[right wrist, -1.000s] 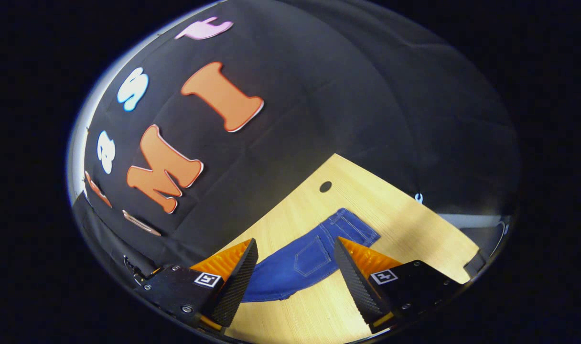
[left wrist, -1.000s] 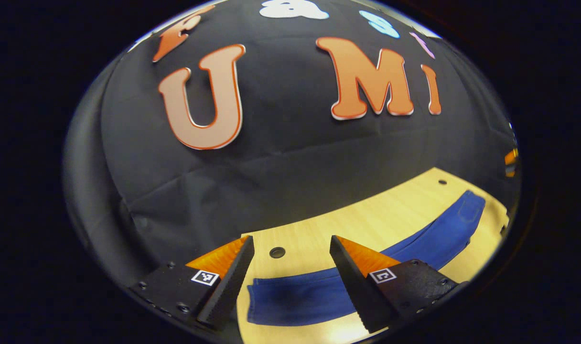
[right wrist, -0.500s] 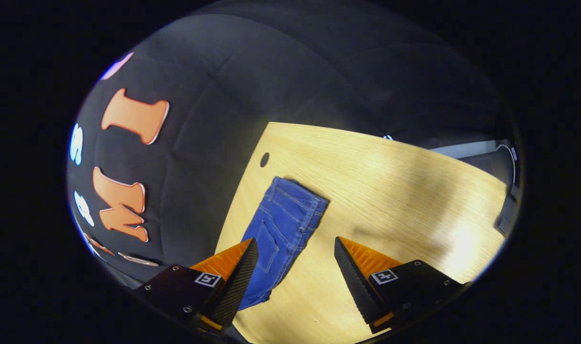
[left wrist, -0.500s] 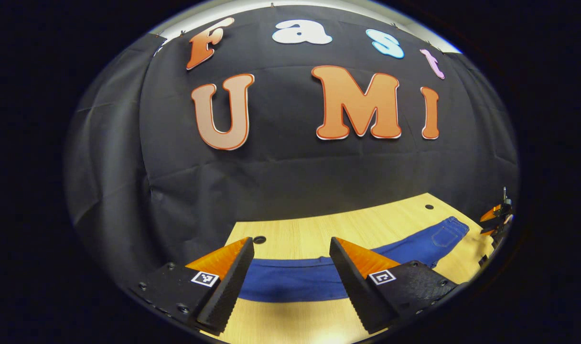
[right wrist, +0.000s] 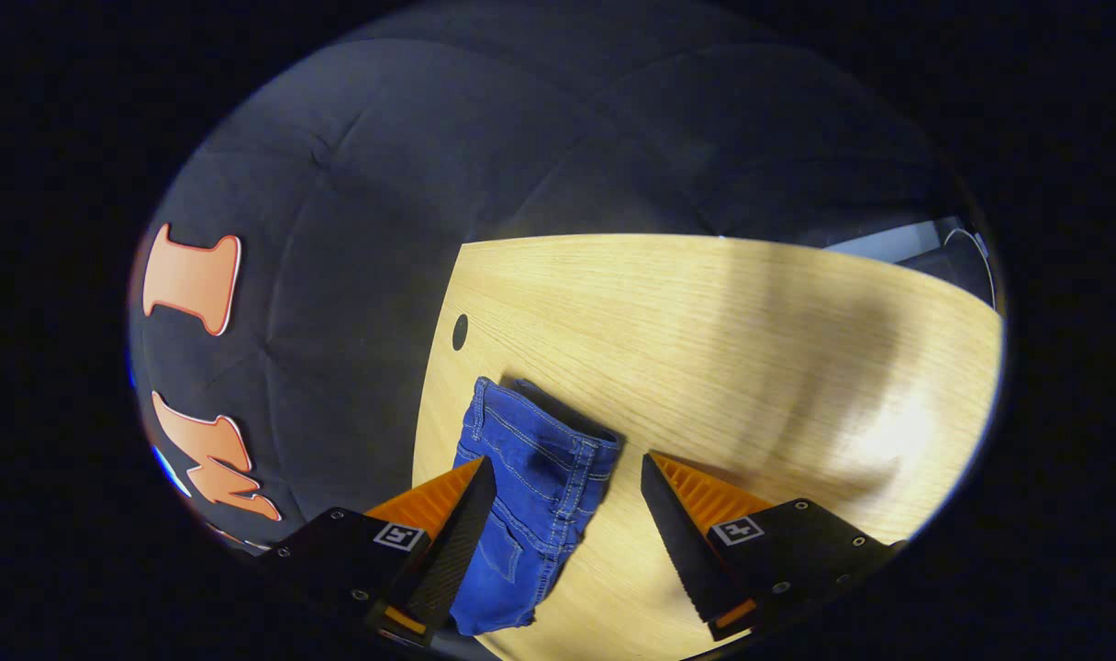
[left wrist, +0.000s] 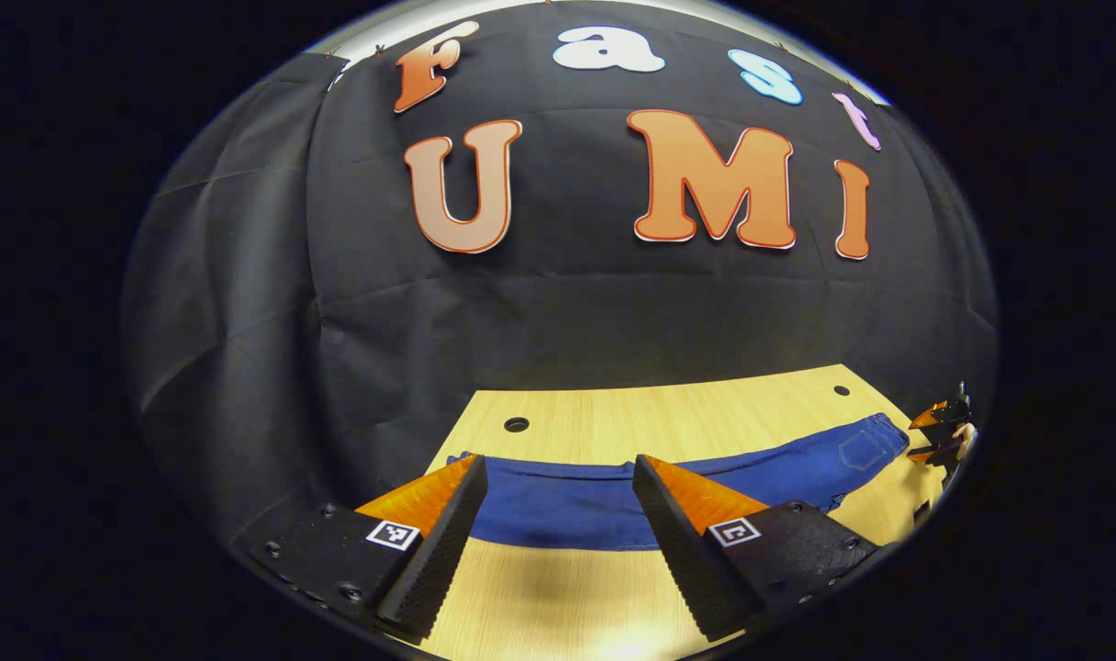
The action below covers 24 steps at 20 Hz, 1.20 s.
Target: Grasp the waist and the cuffs of the jeans and fold them to make the two legs overlap; first hold the waist and fold one-third of the jeans toward the cuffs, then hold the cuffs and fold the remaining one-third in the same direction to finish folding.
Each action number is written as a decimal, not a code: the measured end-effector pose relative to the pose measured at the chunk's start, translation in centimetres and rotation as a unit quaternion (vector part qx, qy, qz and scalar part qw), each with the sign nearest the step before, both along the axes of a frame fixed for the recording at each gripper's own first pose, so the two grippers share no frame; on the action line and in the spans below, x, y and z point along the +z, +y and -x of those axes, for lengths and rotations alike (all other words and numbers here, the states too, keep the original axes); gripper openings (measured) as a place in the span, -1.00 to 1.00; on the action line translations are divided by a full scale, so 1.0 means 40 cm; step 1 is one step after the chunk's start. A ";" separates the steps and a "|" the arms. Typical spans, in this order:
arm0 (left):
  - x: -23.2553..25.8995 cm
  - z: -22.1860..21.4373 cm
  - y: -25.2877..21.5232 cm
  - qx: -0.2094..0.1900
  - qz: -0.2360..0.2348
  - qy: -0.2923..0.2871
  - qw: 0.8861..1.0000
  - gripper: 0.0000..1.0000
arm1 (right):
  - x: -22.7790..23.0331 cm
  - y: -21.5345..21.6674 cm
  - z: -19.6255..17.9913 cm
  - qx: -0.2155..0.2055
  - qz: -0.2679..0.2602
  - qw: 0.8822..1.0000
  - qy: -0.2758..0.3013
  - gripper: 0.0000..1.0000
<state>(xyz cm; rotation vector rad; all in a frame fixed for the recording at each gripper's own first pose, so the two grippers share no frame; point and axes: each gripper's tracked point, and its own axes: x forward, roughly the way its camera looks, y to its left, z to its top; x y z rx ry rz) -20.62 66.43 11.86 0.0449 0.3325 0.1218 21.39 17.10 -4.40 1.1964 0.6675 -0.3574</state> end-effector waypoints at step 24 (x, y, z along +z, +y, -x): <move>-0.025 -0.070 0.222 -0.019 0.032 0.002 0.999 0.96 | 0.280 0.198 -0.114 -0.024 0.109 0.991 -0.076 -0.89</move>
